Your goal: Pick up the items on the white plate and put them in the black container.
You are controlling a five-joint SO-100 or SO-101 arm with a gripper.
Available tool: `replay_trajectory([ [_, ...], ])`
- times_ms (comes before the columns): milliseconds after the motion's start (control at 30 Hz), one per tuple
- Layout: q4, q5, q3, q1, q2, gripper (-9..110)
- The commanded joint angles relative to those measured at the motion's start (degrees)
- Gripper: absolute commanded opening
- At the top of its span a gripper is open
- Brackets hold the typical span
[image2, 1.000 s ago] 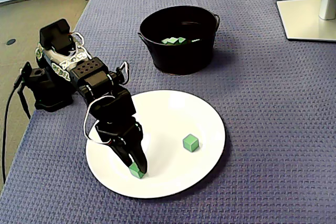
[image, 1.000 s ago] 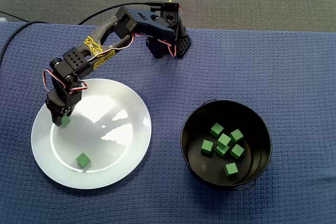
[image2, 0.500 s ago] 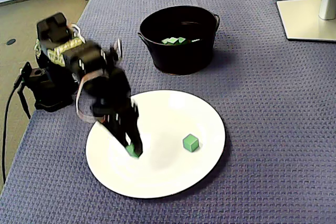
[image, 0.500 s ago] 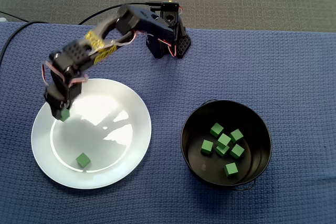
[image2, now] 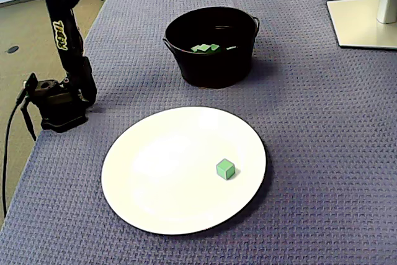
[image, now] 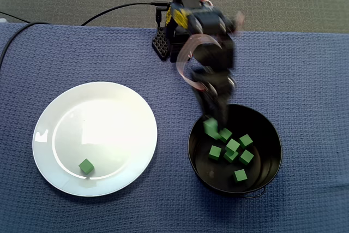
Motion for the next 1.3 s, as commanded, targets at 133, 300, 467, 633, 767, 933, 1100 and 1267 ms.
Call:
replay_trajectory([
  [133,-11.95,3.78,11.16,-8.53,-13.89,0],
  [300,-10.11,5.62,7.29,-10.99,-16.96,9],
  [467,-4.39,8.09,-0.35,-7.47,-14.33,20],
  [633,10.2,7.38,-23.73,5.1,-14.94,25],
  [767,11.69,3.87,-34.1,18.11,-19.16,25],
  [933,9.49,3.96,-36.65,32.61,-29.62,25],
  [1100,5.36,7.38,-36.83,41.31,-39.99,24],
  [1267,4.57,10.99,-39.38,43.95,-48.43,24],
])
